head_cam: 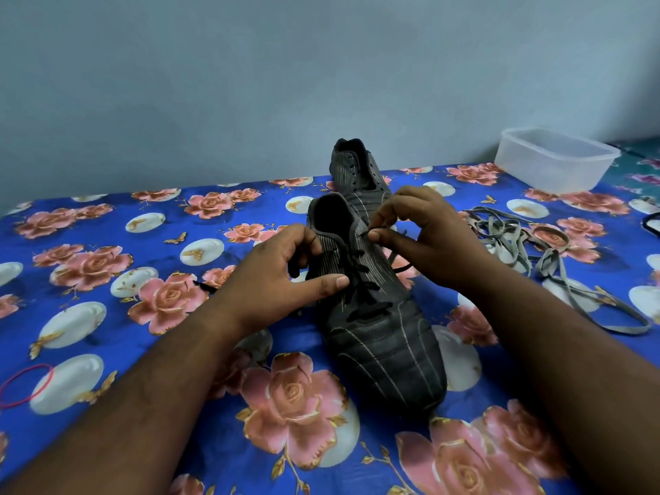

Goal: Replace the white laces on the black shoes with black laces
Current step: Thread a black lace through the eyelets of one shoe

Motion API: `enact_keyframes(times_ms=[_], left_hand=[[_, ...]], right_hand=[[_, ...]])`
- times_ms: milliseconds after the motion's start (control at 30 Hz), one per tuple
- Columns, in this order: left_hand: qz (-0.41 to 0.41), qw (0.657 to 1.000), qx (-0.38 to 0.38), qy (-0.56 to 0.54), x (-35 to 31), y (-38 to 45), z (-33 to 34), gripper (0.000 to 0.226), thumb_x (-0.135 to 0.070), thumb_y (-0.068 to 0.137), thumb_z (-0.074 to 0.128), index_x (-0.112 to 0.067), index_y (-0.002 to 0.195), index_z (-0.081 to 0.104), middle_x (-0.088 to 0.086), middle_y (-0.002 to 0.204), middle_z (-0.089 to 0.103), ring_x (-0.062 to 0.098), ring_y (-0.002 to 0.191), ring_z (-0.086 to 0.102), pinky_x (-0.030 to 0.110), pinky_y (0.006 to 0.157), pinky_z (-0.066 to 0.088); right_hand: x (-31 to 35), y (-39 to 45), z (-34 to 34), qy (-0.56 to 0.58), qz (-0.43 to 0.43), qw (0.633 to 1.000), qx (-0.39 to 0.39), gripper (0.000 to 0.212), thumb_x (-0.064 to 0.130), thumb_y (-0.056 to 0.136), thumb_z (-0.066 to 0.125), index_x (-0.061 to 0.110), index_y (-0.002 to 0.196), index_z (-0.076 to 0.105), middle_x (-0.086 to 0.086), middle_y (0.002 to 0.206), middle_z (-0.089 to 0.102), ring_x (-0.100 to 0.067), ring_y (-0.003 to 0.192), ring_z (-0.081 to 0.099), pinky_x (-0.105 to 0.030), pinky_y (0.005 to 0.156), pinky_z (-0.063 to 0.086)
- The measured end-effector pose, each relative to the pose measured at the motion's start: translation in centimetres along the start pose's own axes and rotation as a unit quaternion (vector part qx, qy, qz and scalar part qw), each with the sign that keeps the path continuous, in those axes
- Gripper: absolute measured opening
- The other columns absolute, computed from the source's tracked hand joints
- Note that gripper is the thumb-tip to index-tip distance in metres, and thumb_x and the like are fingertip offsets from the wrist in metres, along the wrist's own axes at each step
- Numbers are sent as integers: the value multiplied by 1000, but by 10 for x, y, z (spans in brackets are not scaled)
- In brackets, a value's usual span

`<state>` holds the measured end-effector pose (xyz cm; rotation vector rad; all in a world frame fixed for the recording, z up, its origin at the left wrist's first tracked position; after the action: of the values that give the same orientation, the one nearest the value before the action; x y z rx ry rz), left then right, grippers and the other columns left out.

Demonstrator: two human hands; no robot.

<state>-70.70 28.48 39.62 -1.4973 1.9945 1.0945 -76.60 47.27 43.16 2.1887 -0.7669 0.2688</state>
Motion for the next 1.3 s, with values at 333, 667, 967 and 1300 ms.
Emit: enact_keyframes(times_ms=[333,667,967,1300], left_hand=[[-6,1000,-11,16,-2,1,4,40,-44,72,87,-27,91,55,-33,74,53,-4,67,48,12,61,39],[-28,980,24,-193,5,2,-1,22,-30,95,67,-10,91,61,3,74,57,17,69,51,28,68,49],[-33,979,-25,-198,15,5,-19,24,-26,94,64,-8,84,51,-8,61,45,6,47,29,13,45,28],[-13,996,-78,-41,19,3,-26,22,-27,100,63,-16,81,63,-11,60,54,5,57,44,19,57,38]], right_hand=[[3,1,-7,-71,7,995,-72,26,47,90,59,21,88,65,15,85,52,-14,87,47,-28,76,38],[-17,-2,-9,16,66,997,-35,9,28,96,68,21,91,66,15,80,65,-9,83,60,-42,80,51],[-26,-2,-11,52,99,994,-18,10,22,98,66,15,90,63,9,84,70,-4,79,57,-21,70,44],[-23,-4,-4,97,137,986,3,12,23,96,68,13,89,65,17,60,62,-2,57,56,-14,57,44]])
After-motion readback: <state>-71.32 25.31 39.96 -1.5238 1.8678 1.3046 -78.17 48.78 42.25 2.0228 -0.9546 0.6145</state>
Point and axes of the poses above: each hand's wrist, its own y-axis towards the middle knuckle, its own z-axis out of the palm, x = y × z, the point moved 9 cm from there along y, towards the middle knuckle
